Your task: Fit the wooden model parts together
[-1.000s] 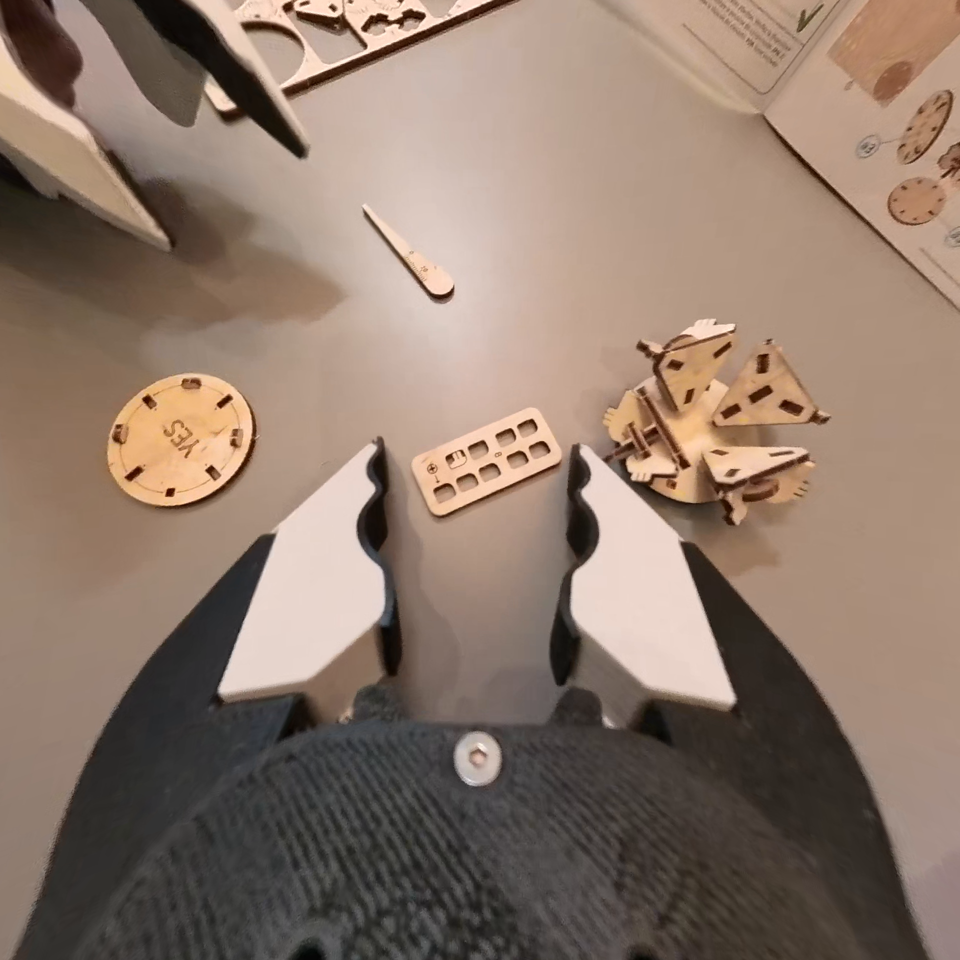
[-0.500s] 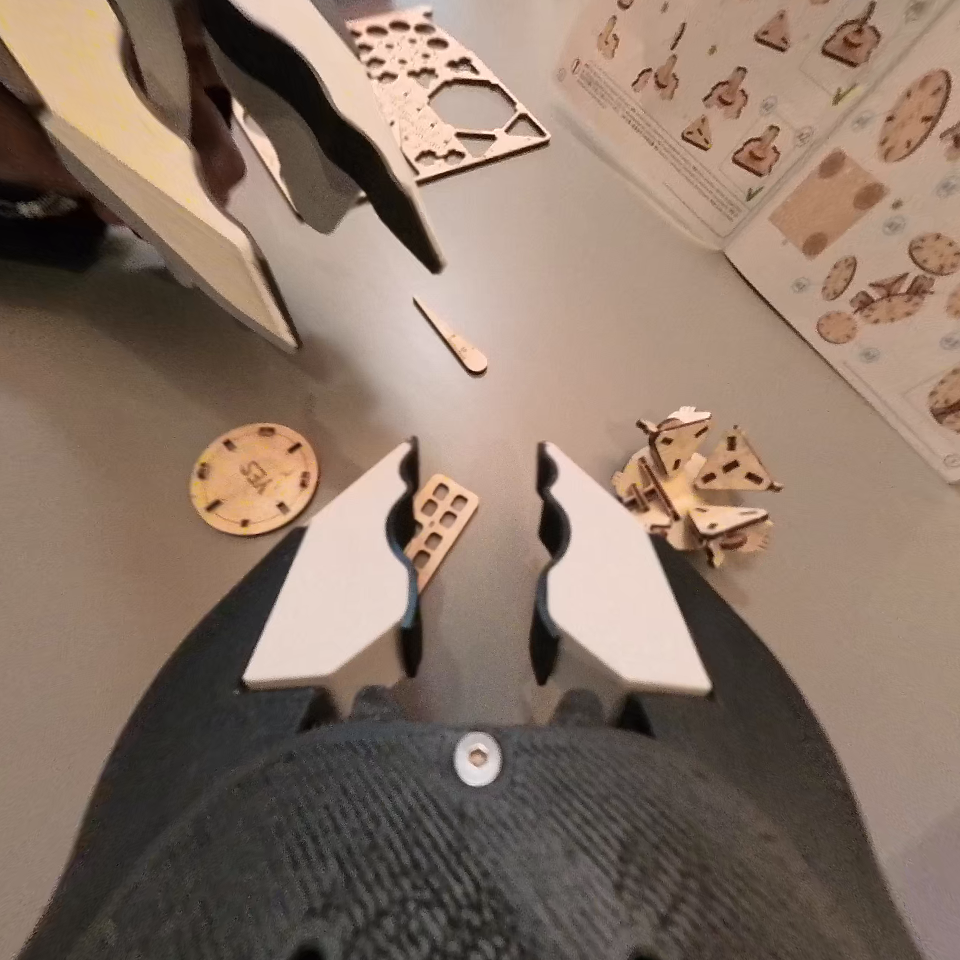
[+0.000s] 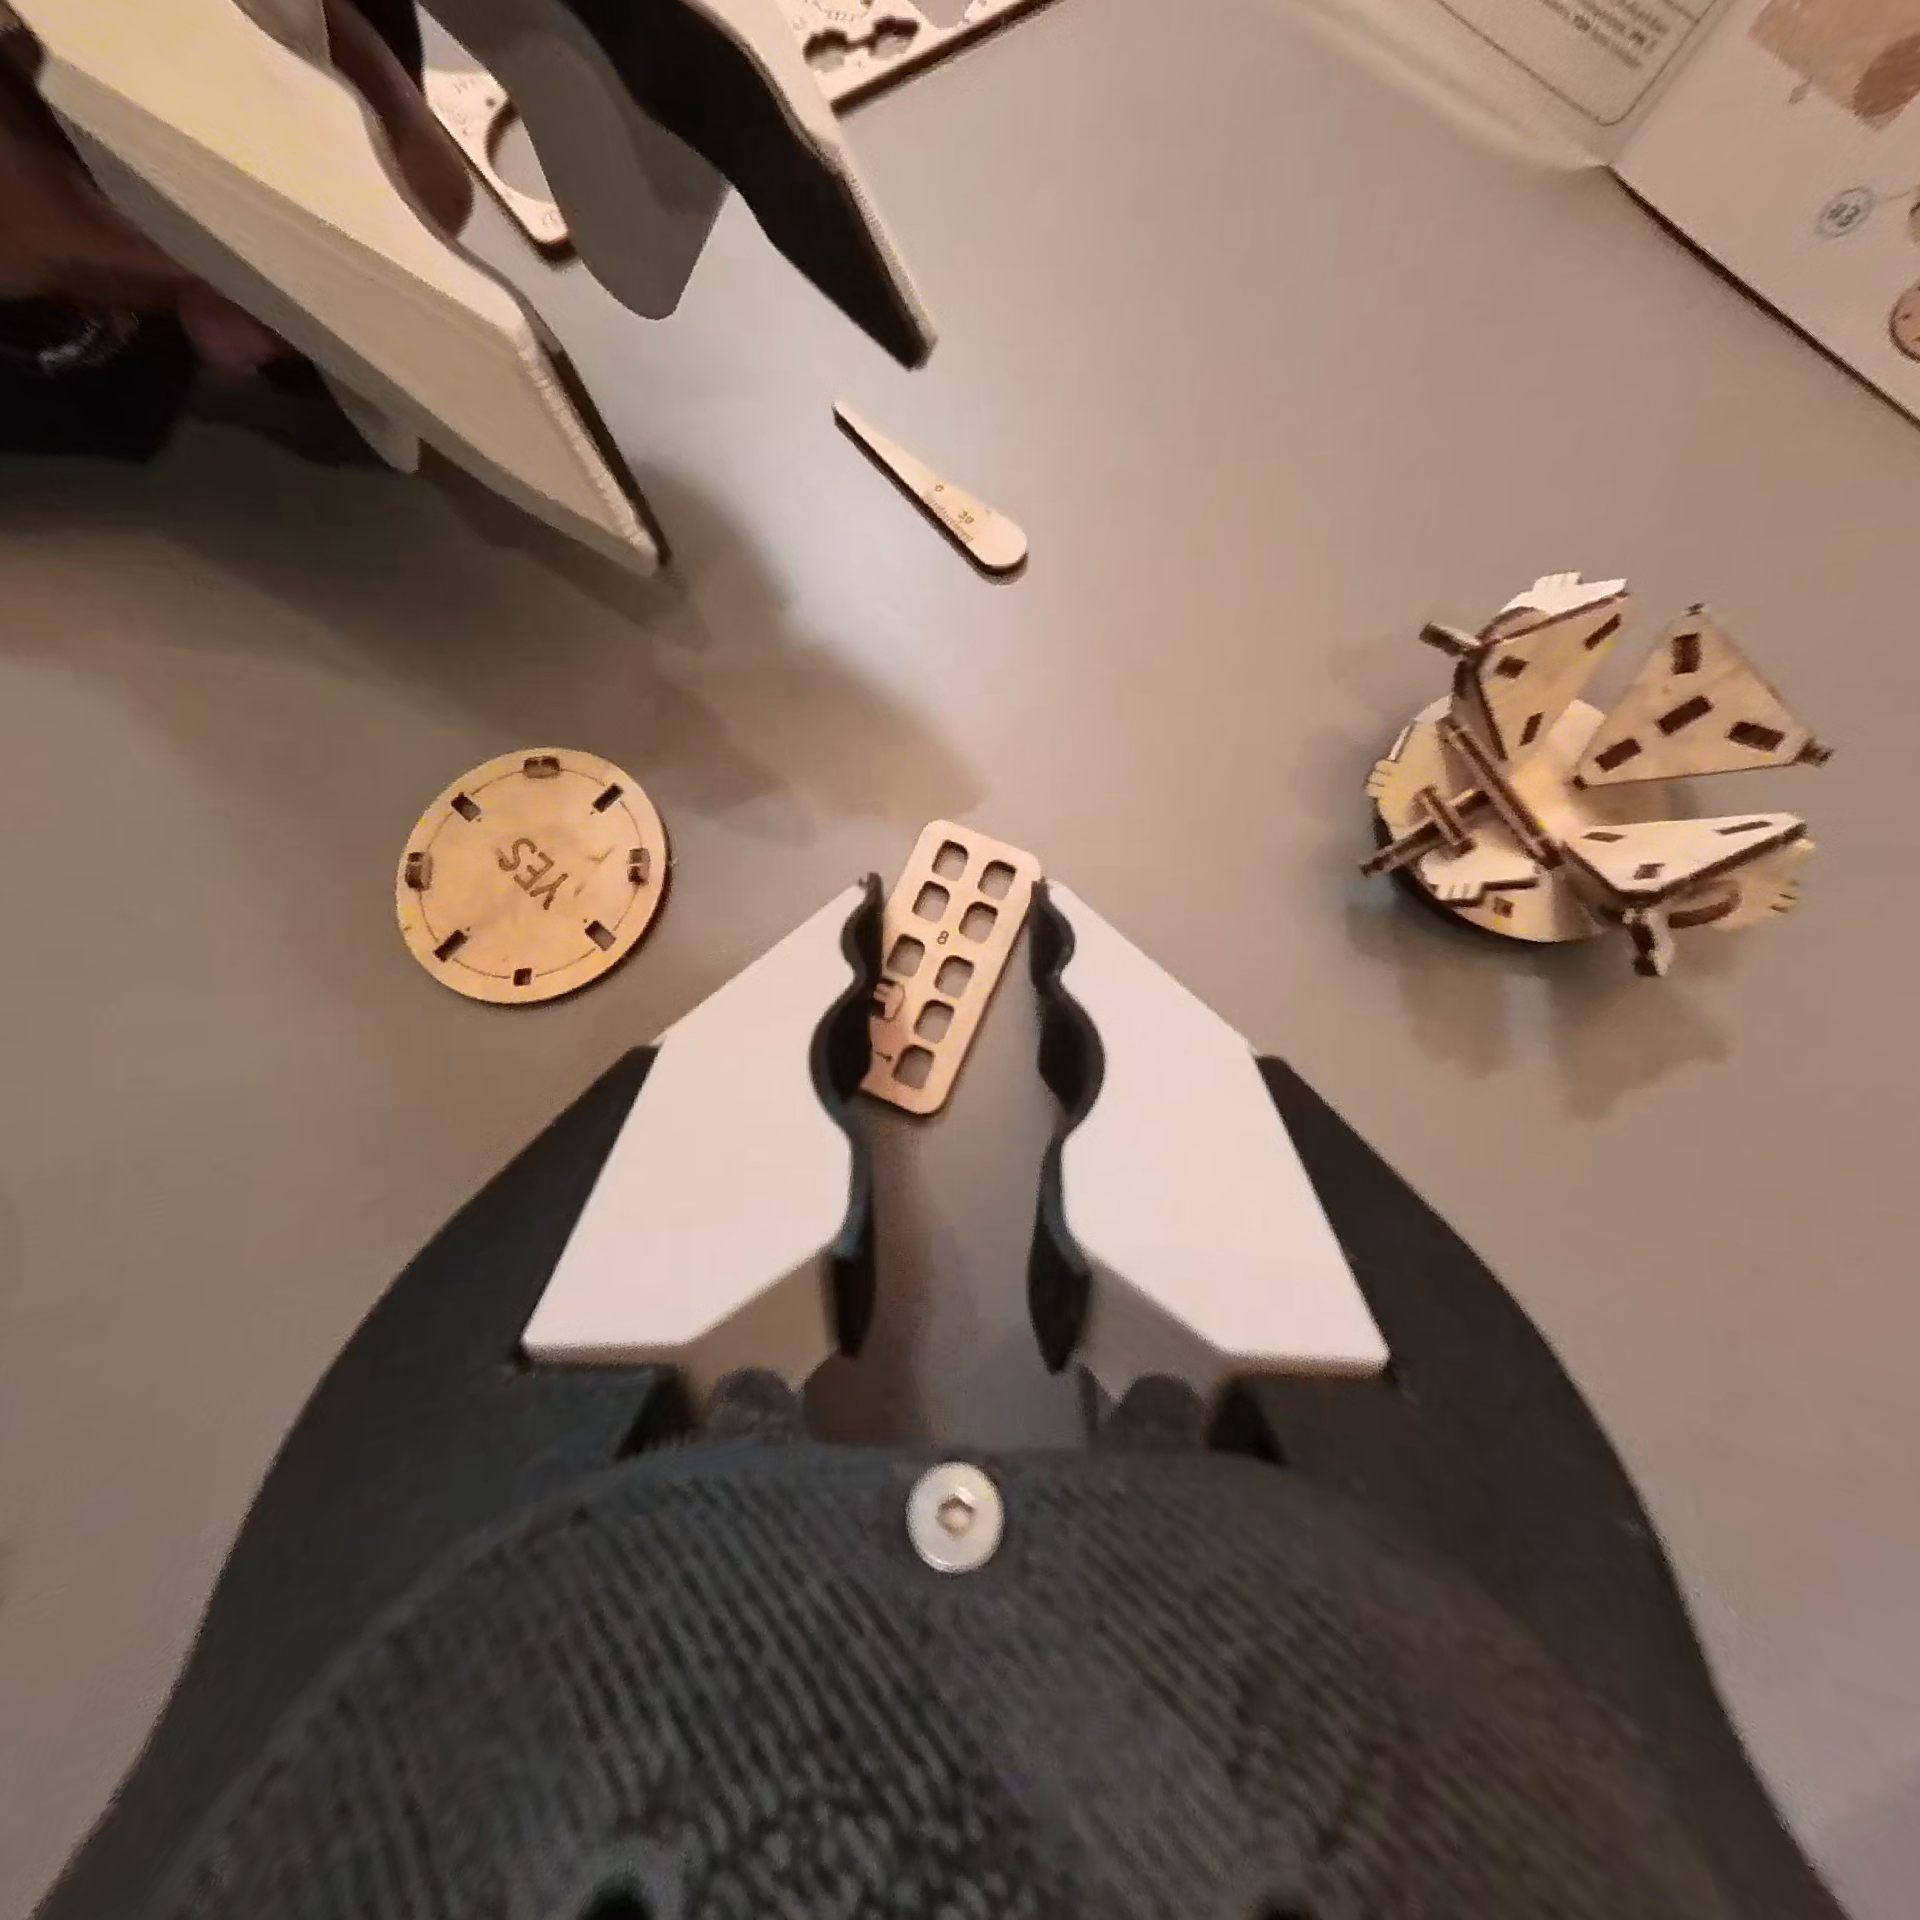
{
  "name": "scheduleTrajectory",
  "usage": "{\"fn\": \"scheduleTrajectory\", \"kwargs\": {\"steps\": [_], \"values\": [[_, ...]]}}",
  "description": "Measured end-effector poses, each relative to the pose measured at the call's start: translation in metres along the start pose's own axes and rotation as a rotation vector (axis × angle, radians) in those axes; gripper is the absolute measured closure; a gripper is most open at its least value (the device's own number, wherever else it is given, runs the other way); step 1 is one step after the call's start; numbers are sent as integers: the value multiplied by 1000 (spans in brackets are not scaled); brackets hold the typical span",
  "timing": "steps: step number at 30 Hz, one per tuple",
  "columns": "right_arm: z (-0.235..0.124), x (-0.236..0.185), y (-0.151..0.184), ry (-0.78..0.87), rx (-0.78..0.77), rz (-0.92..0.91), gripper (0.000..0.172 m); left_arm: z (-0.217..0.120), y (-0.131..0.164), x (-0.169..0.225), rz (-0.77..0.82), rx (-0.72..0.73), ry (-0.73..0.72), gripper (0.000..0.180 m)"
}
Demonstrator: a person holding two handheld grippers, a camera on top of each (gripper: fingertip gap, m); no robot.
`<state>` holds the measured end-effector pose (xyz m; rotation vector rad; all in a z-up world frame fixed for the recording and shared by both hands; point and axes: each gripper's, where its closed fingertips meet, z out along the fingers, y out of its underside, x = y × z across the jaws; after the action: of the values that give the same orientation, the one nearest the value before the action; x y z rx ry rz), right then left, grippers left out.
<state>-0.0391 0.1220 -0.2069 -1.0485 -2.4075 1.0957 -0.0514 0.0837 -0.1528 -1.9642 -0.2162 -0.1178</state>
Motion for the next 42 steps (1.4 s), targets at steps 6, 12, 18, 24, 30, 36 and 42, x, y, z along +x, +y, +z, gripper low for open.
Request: {"fn": "scheduleTrajectory", "kwargs": {"steps": [6,12,18,24,30,36,42], "values": [[-23,-14,-43,-7,230,-148,146,0,-5,12,-131,52,129,138],[-50,-39,-73,189,399,-526,146,-18,-33,39,-584,199,553,146],[-46,-58,-78,273,417,-722,166,-9,-20,50,-489,109,501,180],[-98,-28,-117,376,870,-504,145,-27,-34,14,-480,258,377,180],[-63,-7,-140,-97,820,75,115,-69,-73,-14,-563,632,392,180],[-59,-22,-128,-241,812,150,166,-59,-70,0,-507,578,380,180],[-68,-20,-116,-441,826,326,170,-38,-49,20,-504,415,494,180]]}}
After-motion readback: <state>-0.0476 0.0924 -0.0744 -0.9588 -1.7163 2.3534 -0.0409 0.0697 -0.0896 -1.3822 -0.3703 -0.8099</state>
